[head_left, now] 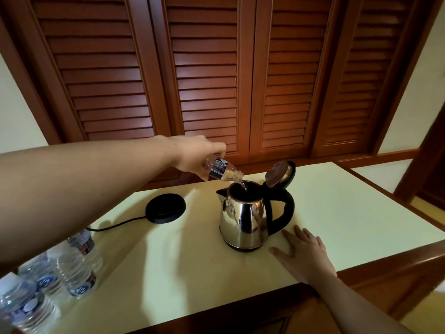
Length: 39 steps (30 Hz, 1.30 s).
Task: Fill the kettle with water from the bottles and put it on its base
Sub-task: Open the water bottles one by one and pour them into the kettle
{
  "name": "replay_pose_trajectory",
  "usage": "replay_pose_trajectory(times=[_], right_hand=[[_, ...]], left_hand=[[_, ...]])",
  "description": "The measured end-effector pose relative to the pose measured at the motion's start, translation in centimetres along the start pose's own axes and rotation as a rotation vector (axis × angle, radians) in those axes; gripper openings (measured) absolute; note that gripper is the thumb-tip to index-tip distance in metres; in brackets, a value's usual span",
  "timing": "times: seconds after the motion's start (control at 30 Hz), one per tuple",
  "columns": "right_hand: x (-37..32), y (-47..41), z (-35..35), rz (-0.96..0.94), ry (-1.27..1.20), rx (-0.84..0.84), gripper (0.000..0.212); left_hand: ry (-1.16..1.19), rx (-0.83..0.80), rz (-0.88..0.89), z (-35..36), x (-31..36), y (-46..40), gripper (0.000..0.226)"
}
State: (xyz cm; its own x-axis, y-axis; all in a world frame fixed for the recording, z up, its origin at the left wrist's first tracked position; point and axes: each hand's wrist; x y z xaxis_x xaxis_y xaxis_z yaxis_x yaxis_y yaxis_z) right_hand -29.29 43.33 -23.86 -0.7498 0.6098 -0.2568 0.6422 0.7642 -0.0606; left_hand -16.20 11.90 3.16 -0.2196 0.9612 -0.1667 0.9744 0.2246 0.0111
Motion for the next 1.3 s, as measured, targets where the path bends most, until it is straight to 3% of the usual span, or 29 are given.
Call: replay_pose_trajectory(times=[0.2,0.57,0.77,0.83,0.97,1.13,1.3], right_hand=[[0.0,0.0,0.0,0.000,0.001,0.007,0.094],[-0.3,0.2,-0.3,0.015,-0.011,-0.004,0.093],[-0.4,0.3,-0.5,0.016,-0.015,-0.013,0.095],[-0.5,0.4,-0.7,0.020,-0.022,-0.021,0.094],[-1.1,0.1,-1.1,0.085,-0.145,0.064,0.079],[-5.2,0.9,-2.1,-0.068,-0.242,0.090,0.038],[-8.0,1.3,-1.2,-0.108,-0.285,-0.029,0.050]], left_hand=[[-0.049,0.038,0.084,-0.4,0.1,0.4,0.055],[-0.164,0.060,0.129,-0.8,0.7,0.1,0.067],[-0.284,0.173,0.127,-1.2,1.3,0.8,0.064],[-0.204,0.180,0.055,-0.5,1.3,1.3,0.059],[0.199,0.204,-0.113,2.6,1.0,2.3,0.052],[0.661,0.337,-0.251,7.8,1.6,5.1,0.053],[0.929,0.391,-0.374,13.9,3.6,9.0,0.046]])
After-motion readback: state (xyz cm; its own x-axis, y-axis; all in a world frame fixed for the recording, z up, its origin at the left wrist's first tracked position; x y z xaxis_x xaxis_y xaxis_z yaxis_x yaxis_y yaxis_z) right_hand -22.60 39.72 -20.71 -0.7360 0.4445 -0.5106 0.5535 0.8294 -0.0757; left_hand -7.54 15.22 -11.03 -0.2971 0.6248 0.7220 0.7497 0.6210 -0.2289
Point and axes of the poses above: each hand's wrist, its own y-axis away from the middle knuckle, its own z-axis out of the palm, x = y × z, and after that the axes turned 11 degrees about -z, right-handed
